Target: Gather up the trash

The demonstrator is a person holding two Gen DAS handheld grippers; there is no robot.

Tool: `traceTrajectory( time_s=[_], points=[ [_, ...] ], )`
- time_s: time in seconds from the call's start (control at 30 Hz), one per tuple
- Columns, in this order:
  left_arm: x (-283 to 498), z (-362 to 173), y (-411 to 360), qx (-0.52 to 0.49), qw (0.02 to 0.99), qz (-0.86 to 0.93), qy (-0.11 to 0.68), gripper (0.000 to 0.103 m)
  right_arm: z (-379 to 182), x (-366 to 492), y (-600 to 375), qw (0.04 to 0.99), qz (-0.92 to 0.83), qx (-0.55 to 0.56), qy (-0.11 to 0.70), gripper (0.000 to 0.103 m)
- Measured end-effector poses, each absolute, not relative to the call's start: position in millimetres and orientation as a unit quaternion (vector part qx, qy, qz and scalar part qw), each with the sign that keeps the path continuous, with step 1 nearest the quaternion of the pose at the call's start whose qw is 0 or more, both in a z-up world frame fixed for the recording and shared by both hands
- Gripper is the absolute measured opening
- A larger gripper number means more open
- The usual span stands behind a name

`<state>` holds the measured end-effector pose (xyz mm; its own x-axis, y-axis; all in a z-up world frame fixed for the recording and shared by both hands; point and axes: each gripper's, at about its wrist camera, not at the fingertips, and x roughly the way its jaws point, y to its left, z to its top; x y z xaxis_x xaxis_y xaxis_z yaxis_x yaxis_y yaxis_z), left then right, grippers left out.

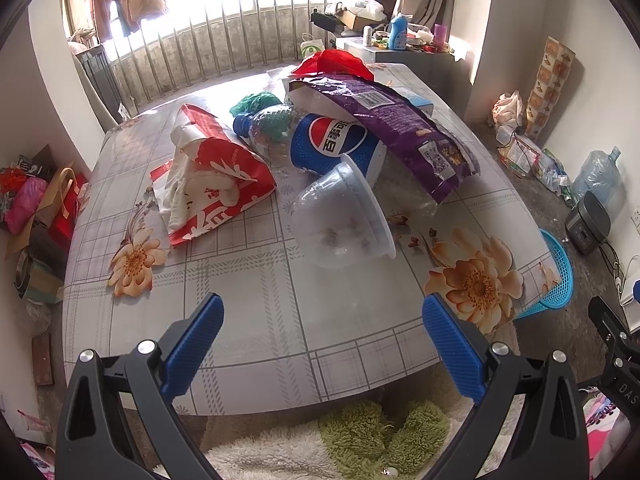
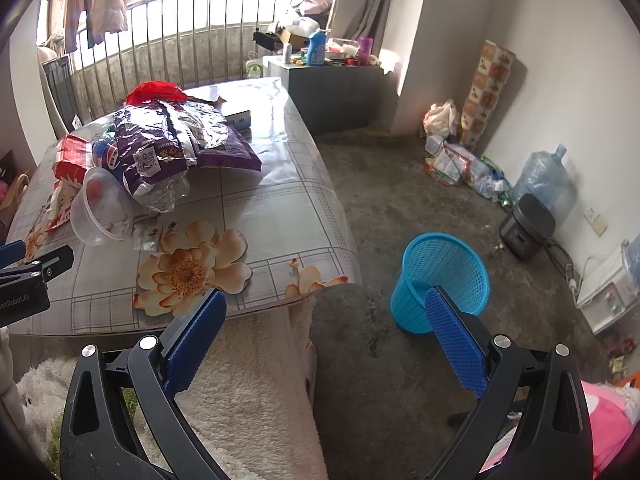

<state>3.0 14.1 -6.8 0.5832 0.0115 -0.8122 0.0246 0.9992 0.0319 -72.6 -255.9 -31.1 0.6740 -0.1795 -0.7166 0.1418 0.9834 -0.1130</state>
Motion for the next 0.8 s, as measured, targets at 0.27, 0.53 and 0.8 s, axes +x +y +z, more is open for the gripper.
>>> traceTrajectory(
  time_s=[0.27,0.53,0.8],
  points=[
    [2,-7,11,0.026,0.890,-0.009,0.454,0.097,-26,-71,-269,0.916,-0.102,-0.024,0.387,0.095],
    [2,-6,10,0.030,0.892,-0.010,0.451,0.097,-26,-71,-278,0.916,-0.112,-0.021,0.385,0.095],
    [2,-5,11,0.032,0.893,-0.007,0.450,0.097,-26,-71,-278,0.916,-0.111,-0.022,0.385,0.095]
  ],
)
